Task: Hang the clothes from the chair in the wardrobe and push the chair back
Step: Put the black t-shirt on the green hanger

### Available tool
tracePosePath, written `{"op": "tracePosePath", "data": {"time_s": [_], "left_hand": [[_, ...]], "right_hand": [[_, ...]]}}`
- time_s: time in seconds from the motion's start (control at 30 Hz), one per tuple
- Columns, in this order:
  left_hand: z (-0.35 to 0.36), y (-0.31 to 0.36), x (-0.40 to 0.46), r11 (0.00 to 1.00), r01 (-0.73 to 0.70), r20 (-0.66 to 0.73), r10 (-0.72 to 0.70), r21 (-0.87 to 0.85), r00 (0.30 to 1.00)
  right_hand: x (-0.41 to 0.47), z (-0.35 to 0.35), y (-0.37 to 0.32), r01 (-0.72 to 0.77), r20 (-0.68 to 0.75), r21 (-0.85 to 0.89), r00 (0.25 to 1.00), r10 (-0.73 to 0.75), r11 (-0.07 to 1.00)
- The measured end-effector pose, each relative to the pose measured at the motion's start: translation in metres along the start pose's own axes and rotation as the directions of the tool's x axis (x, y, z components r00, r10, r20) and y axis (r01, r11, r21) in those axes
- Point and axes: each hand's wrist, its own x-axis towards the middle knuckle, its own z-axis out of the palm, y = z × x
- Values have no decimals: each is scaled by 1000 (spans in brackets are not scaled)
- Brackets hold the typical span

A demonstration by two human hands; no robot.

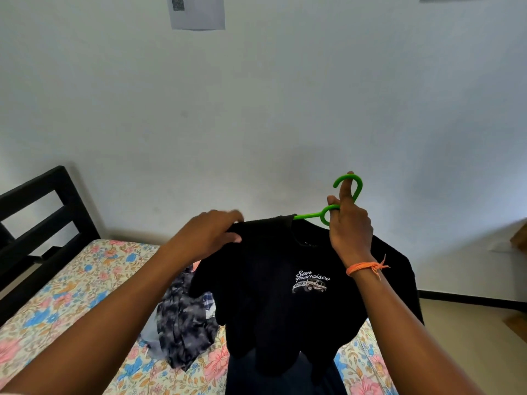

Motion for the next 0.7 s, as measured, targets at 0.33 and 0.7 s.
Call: {"op": "tracePosePath", "data": {"time_s": [0.33, 0.7], "left_hand": [[-22, -8, 5, 981, -38, 201, 76, -188, 977], [-53, 24, 5, 582, 52, 42, -32, -812, 999]], "right_hand": [[-7, -4, 16, 207, 29, -1, 978, -207, 978], [-47, 27, 4, 147, 137, 15, 979, -148, 989]]}}
